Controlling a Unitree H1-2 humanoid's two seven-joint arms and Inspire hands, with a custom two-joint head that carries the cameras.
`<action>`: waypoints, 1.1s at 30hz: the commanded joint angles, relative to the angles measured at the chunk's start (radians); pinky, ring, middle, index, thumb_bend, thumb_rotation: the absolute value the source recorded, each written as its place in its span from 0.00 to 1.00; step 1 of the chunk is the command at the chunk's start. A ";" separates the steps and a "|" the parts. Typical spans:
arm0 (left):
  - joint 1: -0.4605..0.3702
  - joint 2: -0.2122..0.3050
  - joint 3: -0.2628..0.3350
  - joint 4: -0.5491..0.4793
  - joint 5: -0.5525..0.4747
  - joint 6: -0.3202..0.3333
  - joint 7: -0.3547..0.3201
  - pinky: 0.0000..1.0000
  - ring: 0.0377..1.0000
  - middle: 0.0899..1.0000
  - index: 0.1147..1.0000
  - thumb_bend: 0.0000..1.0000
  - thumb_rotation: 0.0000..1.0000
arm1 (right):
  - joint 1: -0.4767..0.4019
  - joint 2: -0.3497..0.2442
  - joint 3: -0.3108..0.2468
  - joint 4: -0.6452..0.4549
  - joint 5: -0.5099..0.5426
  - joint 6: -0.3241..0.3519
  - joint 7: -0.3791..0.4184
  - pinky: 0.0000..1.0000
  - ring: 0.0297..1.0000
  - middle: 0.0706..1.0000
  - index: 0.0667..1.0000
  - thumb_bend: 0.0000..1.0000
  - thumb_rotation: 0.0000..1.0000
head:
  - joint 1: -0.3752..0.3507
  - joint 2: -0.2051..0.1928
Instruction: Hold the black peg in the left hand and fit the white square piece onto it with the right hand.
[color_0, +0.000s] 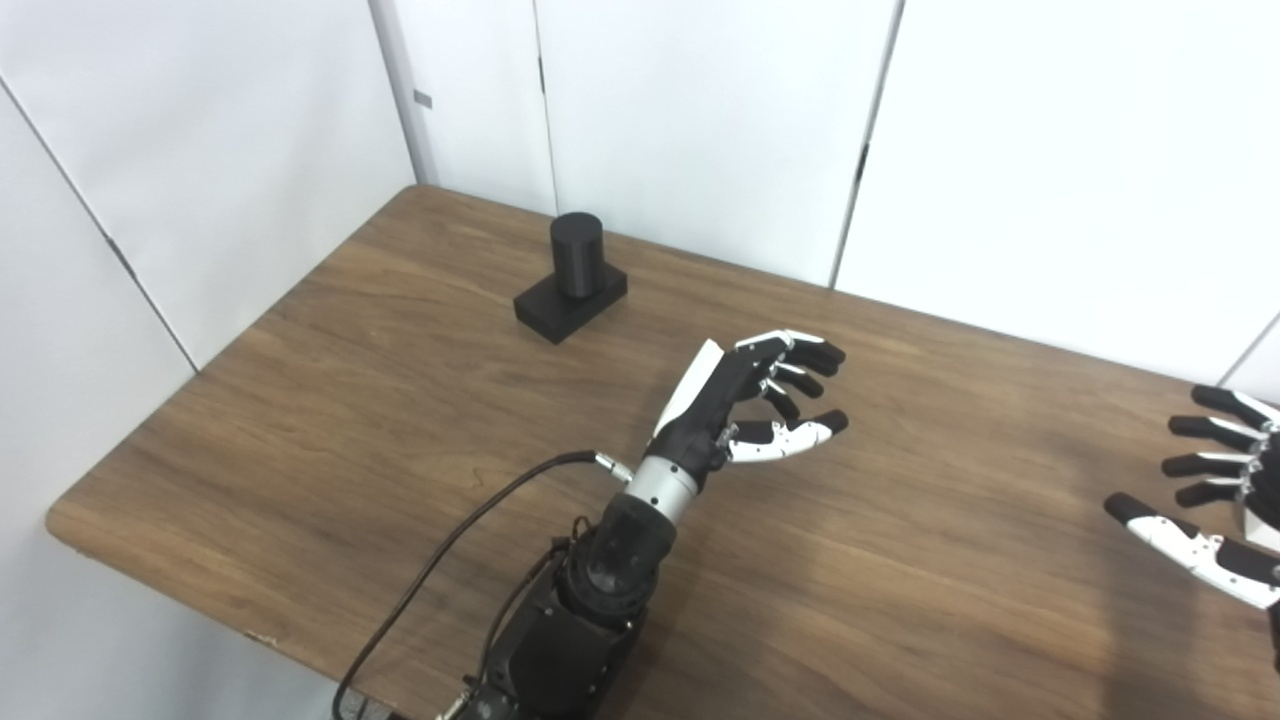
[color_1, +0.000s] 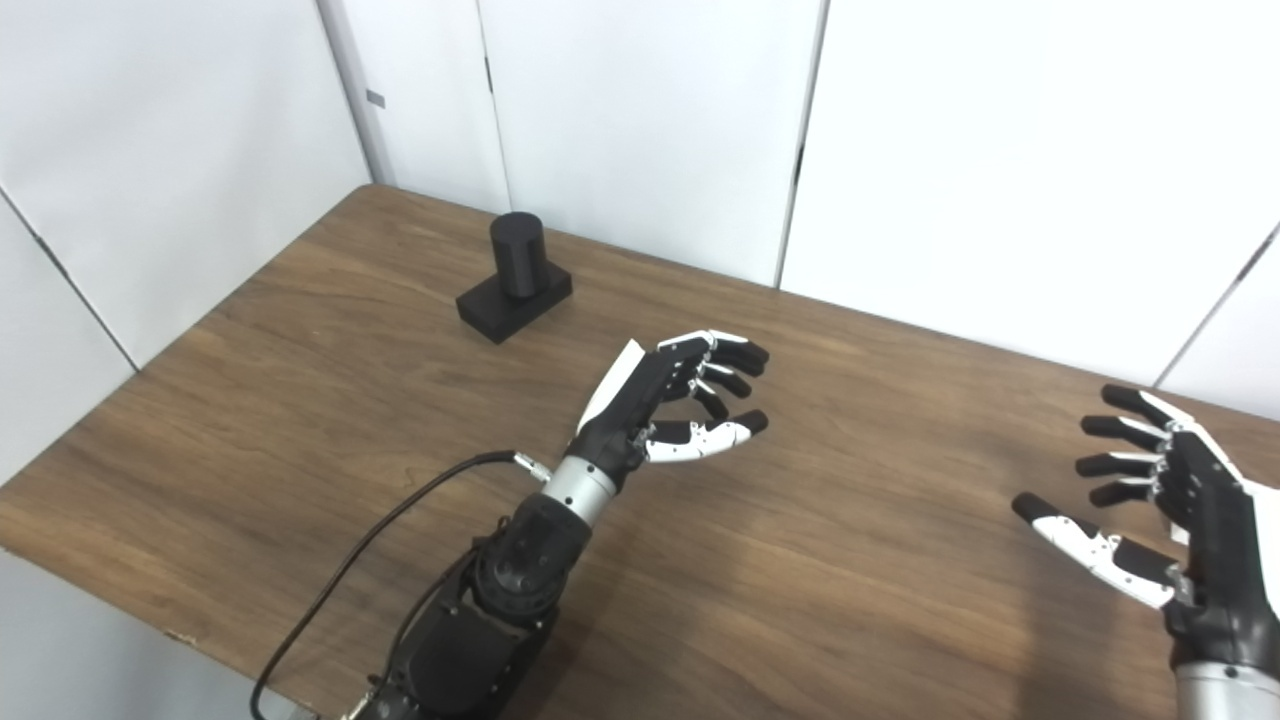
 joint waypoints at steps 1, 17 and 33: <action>-0.046 0.014 0.000 -0.038 0.036 -0.011 0.014 0.50 0.61 0.67 0.62 0.63 0.11 | -0.026 -0.005 -0.005 -0.049 -0.005 -0.008 -0.005 0.45 0.55 0.66 0.74 0.61 0.00 | 0.000 -0.002; -0.111 0.164 0.052 -0.082 0.116 0.092 -0.012 0.57 0.70 0.71 0.66 0.74 0.23 | -0.024 0.001 -0.010 -0.063 -0.001 0.017 -0.009 0.44 0.55 0.66 0.73 0.61 0.00 | 0.005 -0.013; -0.193 0.241 0.160 -0.044 0.194 0.141 0.076 0.69 0.79 0.78 0.72 0.71 0.20 | -0.019 0.007 -0.003 -0.080 -0.001 0.022 -0.006 0.44 0.54 0.65 0.72 0.62 0.00 | -0.008 -0.020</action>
